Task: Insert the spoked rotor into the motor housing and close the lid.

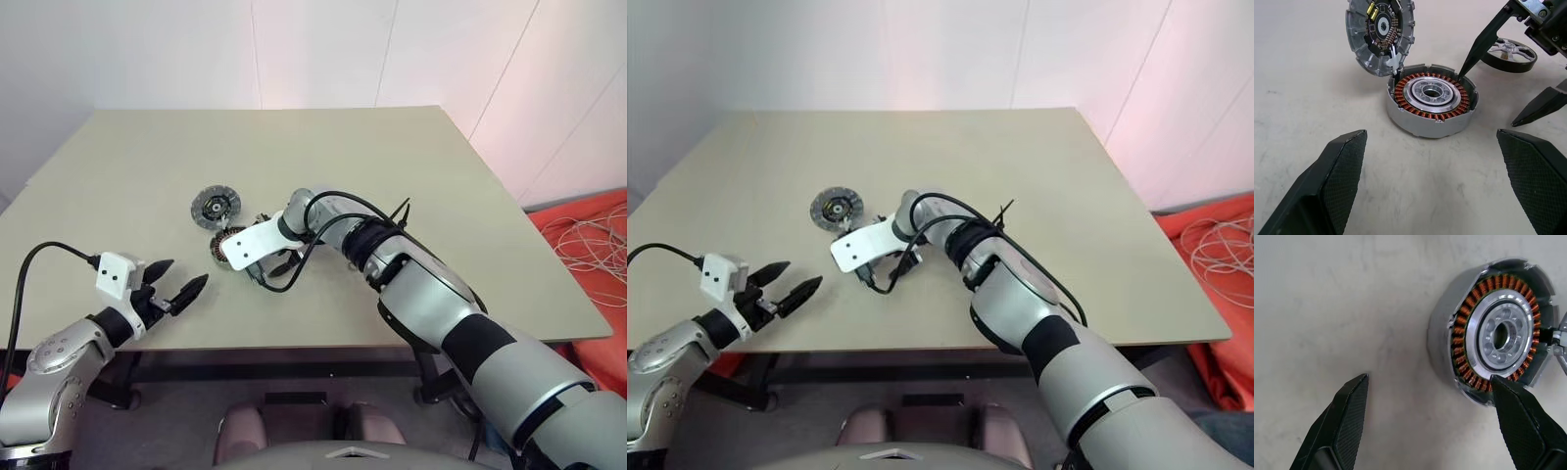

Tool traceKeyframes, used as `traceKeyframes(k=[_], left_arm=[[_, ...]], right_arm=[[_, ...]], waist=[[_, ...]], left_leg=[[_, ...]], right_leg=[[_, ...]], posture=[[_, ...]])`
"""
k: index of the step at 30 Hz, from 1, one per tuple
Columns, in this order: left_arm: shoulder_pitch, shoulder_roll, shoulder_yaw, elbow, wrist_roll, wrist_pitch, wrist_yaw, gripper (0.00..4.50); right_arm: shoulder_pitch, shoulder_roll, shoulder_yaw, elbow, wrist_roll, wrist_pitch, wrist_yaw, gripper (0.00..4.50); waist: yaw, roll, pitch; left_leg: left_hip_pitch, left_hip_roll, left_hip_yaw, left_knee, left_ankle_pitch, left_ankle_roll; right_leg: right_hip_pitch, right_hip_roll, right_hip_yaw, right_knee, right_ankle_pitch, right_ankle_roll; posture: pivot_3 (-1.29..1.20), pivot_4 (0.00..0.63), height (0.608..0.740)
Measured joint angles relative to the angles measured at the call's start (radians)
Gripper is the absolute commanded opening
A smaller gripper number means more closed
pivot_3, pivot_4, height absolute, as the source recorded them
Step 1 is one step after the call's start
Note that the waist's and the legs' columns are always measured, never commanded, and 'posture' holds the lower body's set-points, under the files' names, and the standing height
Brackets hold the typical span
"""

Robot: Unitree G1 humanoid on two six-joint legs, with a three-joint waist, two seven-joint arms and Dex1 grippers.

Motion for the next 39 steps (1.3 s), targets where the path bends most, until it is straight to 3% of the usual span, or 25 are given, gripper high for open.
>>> traceKeyframes(k=[1, 4, 14, 29, 39], left_arm=[[-0.002, -0.001, -0.001, 0.0, 0.0, -0.001, 0.001, 4.5], [-0.003, -0.004, -0.008, 0.0, 0.0, -0.001, 0.005, 4.5], [0.0, -0.016, -0.019, -0.015, 0.001, -0.004, 0.023, 4.5], [-0.033, -0.018, -0.035, -0.01, 0.014, -0.004, 0.025, 4.5], [-0.084, -0.012, -0.066, 0.037, 0.032, -0.005, -0.001, 4.5]], right_arm=[[-0.004, 0.003, 0.004, 0.007, -0.011, -0.008, -0.004, 4.48], [-0.011, 0.015, 0.013, 0.028, -0.039, -0.029, -0.013, 3.61], [-0.046, 0.063, 0.028, 0.067, -0.098, -0.056, -0.081, 0.09], [-0.051, 0.054, -0.001, 0.062, -0.097, -0.07, -0.047, 0.04], [0.036, -0.115, -0.025, -0.203, -0.05, -0.053, 0.151, 0.04]], waist=[[0.0, 0.0, 0.0], [-0.002, 0.0, 0.0], [-0.016, 0.001, 0.001], [-0.02, 0.002, 0.001], [-0.017, -0.001, 0.0]], left_leg=[[0.0, 0.0, 0.0, 0.0, 0.0, 0.0], [0.0, 0.0, 0.0, 0.0, 0.0, 0.0], [0.0, 0.0, 0.0, 0.0, 0.0, 0.0], [-0.001, 0.0, 0.0, 0.0, 0.0, 0.0], [-0.002, 0.0, 0.0, 0.0, 0.0, 0.0]], right_leg=[[0.0, 0.0, 0.0, 0.0, 0.0, 0.0], [0.0, 0.0, 0.0, 0.0, 0.0, 0.0], [0.0, 0.0, 0.0, 0.0, 0.0, 0.0], [-0.001, 0.0, 0.0, 0.0, 0.0, 0.0], [-0.001, 0.0, 0.0, 0.0, 0.0, 0.0]], posture=[[0.0, 0.0, 0.74], [0.0, 0.0, 0.74], [0.0, 0.0, 0.74], [0.0, 0.0, 0.74], [0.0, 0.0, 0.74]])
